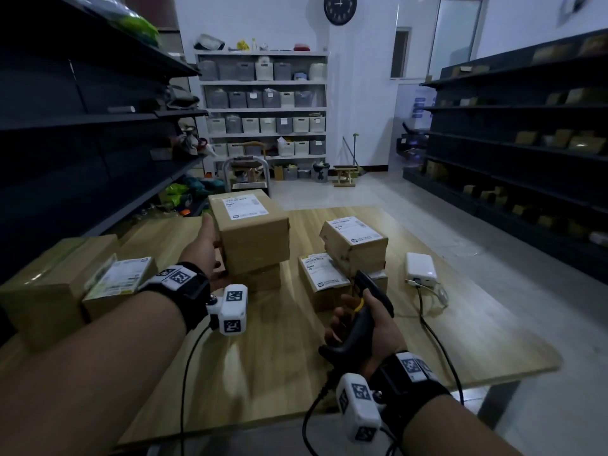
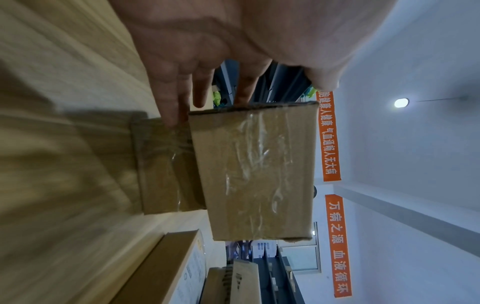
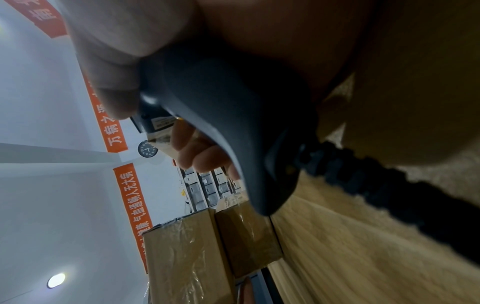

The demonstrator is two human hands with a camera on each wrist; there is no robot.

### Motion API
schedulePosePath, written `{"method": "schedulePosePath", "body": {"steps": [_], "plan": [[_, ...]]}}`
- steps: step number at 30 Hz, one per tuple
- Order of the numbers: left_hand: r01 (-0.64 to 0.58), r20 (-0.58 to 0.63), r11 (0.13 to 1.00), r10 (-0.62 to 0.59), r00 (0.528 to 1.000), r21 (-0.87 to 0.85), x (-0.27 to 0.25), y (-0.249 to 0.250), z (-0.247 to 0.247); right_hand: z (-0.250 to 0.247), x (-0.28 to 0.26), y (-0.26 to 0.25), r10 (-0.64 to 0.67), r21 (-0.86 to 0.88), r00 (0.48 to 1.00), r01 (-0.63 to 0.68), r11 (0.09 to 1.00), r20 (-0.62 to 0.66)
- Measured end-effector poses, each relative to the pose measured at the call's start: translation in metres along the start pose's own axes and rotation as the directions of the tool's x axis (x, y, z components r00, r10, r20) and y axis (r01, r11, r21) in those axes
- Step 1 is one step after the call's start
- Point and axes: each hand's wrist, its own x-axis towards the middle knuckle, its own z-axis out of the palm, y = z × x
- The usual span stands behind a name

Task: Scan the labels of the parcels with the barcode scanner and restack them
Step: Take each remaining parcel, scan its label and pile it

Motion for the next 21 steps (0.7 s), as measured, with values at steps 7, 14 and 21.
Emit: {"method": "schedulePosePath", "body": {"steps": [7,14,21], "plan": [[-0.19,-0.139,0.969,0.212,0.967,0.156,-0.01,-0.015,-0.024,0.0,-0.001,0.001,-0.009,-0.009,1.0,0.009,1.0,-0.003],[-0.251,-0.176,0.585,0.576,0.799,0.771,-0.009,-0.003,-0.084,-0.002,0.003,0.001,-0.013,-0.01,1.0,0.013,1.0,0.006],[-0.018,0.029,-0.026,0.522,0.852,1.0,0.01,-0.012,-0.122,0.001,0.0,0.003,-0.022,-0.007,1.0,0.022,1.0,-0.013]]}}
